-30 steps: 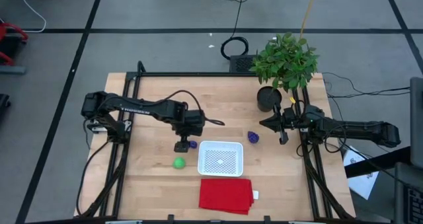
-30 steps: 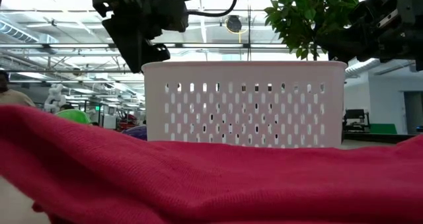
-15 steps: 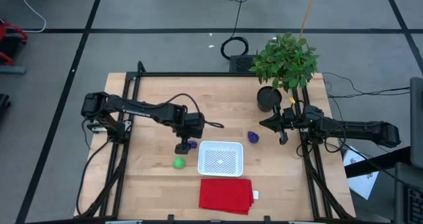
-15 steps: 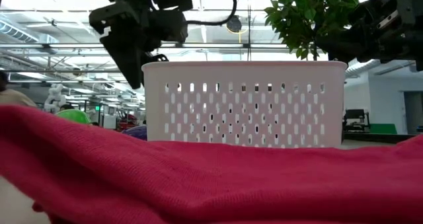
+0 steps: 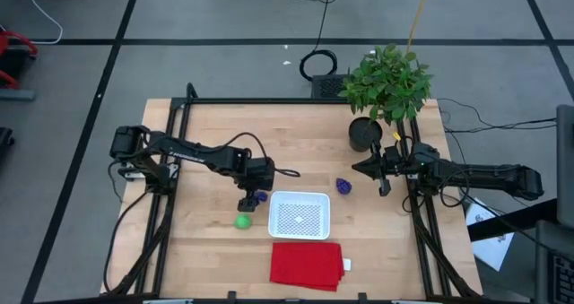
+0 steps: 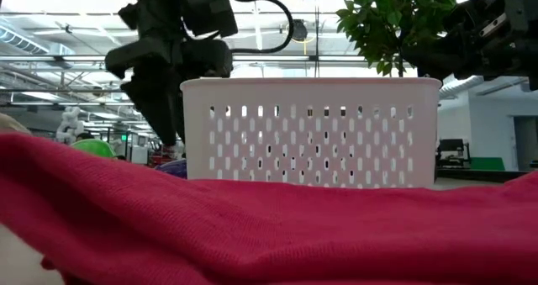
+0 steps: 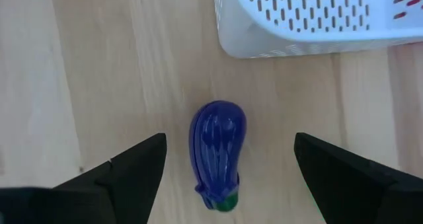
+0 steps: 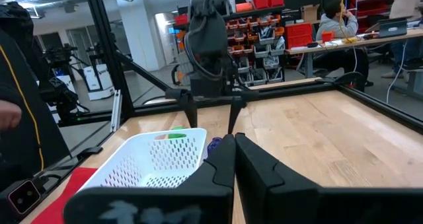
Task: Pick and placing Produce into tupperware
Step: Put the eggplant into the white basket
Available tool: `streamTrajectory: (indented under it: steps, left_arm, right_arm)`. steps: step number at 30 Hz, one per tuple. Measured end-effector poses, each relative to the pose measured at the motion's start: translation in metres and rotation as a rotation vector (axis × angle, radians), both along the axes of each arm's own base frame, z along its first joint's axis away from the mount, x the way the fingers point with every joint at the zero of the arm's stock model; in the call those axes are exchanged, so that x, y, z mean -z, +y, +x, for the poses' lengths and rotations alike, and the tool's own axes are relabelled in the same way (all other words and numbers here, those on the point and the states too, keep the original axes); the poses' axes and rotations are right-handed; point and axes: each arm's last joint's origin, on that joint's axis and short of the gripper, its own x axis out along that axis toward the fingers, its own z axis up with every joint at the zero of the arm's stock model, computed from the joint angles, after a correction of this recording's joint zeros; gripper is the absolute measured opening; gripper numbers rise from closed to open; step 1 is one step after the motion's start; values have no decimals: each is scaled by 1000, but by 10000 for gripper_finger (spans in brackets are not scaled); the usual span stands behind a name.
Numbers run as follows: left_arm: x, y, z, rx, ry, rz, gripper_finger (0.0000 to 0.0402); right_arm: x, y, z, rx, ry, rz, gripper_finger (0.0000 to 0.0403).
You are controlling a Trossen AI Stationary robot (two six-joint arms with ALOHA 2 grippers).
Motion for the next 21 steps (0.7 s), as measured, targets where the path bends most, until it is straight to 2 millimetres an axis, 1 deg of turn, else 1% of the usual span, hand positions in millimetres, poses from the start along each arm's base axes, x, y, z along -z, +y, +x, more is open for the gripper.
streamTrajectory:
  steps: [4,9,16,21]
  left_arm:
    - [9,0,-5,10,2,4,337]
    - [20,0,-7,21,-42,9,337]
    - [34,0,-5,28,-65,23,337]
    - [47,1,-3,12,-30,62,337]
  right_arm:
    - [0,0,0,0,0,0,0]
    - [0,0,0,0,0,0,0]
    - [0,0,0,0,0,0,0]
    - [0,0,0,0,3,1,0]
